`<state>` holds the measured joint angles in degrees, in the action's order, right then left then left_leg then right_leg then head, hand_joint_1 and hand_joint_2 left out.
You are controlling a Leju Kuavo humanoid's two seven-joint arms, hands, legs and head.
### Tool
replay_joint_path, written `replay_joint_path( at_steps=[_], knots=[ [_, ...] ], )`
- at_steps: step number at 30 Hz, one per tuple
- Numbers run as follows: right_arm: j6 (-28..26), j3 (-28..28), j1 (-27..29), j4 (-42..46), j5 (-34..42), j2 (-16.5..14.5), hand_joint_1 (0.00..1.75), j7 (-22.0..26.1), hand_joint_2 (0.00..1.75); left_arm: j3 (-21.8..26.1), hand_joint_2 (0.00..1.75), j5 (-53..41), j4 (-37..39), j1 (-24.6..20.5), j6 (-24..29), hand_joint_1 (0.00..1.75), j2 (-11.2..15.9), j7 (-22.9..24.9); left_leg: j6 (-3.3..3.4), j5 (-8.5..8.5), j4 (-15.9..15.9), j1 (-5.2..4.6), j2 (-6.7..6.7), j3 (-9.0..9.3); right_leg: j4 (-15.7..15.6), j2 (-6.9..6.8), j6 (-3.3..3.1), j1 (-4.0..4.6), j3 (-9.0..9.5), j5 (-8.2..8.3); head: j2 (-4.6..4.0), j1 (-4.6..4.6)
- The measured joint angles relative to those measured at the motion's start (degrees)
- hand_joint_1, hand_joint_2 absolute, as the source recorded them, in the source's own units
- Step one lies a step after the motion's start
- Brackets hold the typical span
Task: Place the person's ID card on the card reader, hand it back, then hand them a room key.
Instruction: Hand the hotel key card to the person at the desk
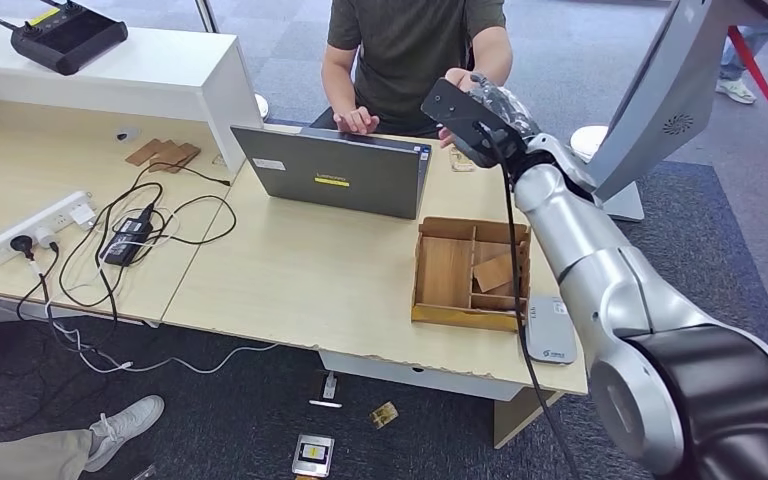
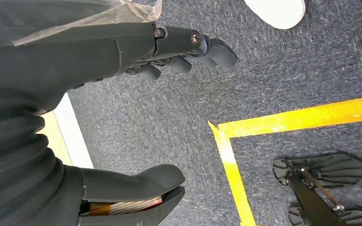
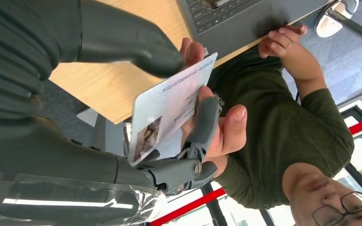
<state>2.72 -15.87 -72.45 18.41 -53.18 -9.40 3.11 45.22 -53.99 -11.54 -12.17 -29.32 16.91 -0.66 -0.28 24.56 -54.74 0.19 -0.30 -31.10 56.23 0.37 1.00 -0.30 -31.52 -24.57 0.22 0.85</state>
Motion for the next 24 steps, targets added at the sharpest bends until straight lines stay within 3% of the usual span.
replay_joint_path(
  at_steps=[6,12,18,21,24],
  knots=[
    [-5.9,0.1,0.0,-0.1,1.7,0.0,0.0,3.1,1.75,0.1,1.75,0.3,0.0,0.4,0.6,0.0,0.0,-0.3,0.0,0.0,0.0,0.0,0.01,0.01,0.0,0.0,0.0,0.0,0.0,0.0,0.0,-0.01],
    [-9.6,0.4,0.6,0.3,5.8,0.3,0.0,10.4,1.75,0.2,1.75,1.3,0.0,1.6,1.0,0.0,0.0,-1.2,0.0,0.0,0.0,0.0,0.03,0.04,0.0,0.02,0.0,0.0,0.02,0.0,0.0,-0.01],
    [2.9,3.2,5.6,5.1,18.6,4.1,0.0,17.9,1.75,0.7,1.75,2.4,0.0,3.8,1.0,0.0,0.0,-2.1,0.01,0.01,0.0,0.0,-0.02,0.12,-0.1,0.0,0.0,0.01,0.07,0.0,0.0,-0.01],
    [8.4,4.8,11.5,11.7,25.8,7.5,0.0,15.8,1.75,1.1,1.75,2.4,0.0,4.4,1.0,0.0,0.2,-1.9,0.03,0.05,0.0,0.07,-0.11,0.24,-0.2,-0.08,0.01,0.08,0.31,-0.01,0.0,-0.02],
    [14.1,6.6,19.3,20.2,34.5,11.2,0.0,10.6,1.75,1.6,1.75,2.4,0.1,4.8,1.2,0.0,0.5,-1.8,0.05,0.12,0.0,0.11,-0.12,0.34,-0.3,-0.12,0.01,0.12,0.45,0.0,0.0,-0.02]
  ],
)
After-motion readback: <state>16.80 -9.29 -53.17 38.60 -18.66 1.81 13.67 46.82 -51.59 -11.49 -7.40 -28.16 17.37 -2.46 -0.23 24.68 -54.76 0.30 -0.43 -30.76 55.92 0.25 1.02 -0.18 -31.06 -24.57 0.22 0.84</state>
